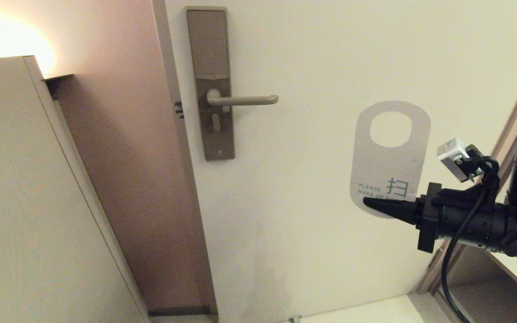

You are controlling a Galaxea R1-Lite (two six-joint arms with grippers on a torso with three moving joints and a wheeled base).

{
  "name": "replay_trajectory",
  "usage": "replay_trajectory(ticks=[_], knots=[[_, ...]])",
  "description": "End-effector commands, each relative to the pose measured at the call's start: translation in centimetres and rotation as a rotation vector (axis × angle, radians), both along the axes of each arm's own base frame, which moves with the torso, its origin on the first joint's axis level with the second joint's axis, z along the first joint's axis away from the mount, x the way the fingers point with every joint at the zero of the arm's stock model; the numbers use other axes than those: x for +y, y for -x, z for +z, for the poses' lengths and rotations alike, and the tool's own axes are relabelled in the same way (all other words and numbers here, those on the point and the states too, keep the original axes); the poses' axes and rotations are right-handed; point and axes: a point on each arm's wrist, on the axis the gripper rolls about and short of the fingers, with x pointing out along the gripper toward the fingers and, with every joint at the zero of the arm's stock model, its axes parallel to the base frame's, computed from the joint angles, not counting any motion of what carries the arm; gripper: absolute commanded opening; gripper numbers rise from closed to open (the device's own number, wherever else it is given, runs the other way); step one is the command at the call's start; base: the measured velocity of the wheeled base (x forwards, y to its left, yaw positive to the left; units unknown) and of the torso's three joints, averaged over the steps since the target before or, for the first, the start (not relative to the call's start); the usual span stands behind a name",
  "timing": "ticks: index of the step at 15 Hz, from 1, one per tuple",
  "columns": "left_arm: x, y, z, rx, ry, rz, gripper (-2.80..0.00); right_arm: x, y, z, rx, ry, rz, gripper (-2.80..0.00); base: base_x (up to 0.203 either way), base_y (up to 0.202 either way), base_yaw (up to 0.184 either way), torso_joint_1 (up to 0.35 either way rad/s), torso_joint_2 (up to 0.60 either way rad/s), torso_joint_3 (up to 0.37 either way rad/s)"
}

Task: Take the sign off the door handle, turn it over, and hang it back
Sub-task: Hang the sign back with the other side facing out

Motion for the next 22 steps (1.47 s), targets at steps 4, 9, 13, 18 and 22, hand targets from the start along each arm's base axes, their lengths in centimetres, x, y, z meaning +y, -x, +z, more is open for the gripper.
replay_trajectory(ticks=[4, 9, 13, 18, 22], knots=[[0.0, 0.0, 0.0, -0.001, -0.001, 0.000, -2.80, 0.4, -1.4, 0.3, -0.006, -0.008, 0.012, -2.80, 0.000, 0.000, 0.000, 0.000, 0.00, 0.000], [0.0, 0.0, 0.0, -0.001, -0.001, 0.000, -2.80, 1.0, -3.6, 0.9, -0.020, -0.022, 0.037, -2.80, 0.000, 0.000, 0.000, 0.000, 0.00, 0.000], [0.0, 0.0, 0.0, -0.001, -0.001, 0.000, -2.80, 1.4, -4.9, 0.3, 0.067, 0.000, 0.038, -2.80, 0.000, 0.000, 0.000, 0.000, 0.00, 0.000], [0.0, 0.0, 0.0, -0.001, 0.000, 0.000, -2.80, 2.1, -6.3, 1.3, 0.146, 0.018, 0.047, -2.80, 0.000, 0.000, 0.000, 0.000, 0.00, 0.000], [0.0, 0.0, 0.0, -0.001, 0.000, 0.000, -2.80, 2.9, -7.6, 2.6, 0.183, 0.030, 0.059, -2.80, 0.000, 0.000, 0.000, 0.000, 0.00, 0.000]])
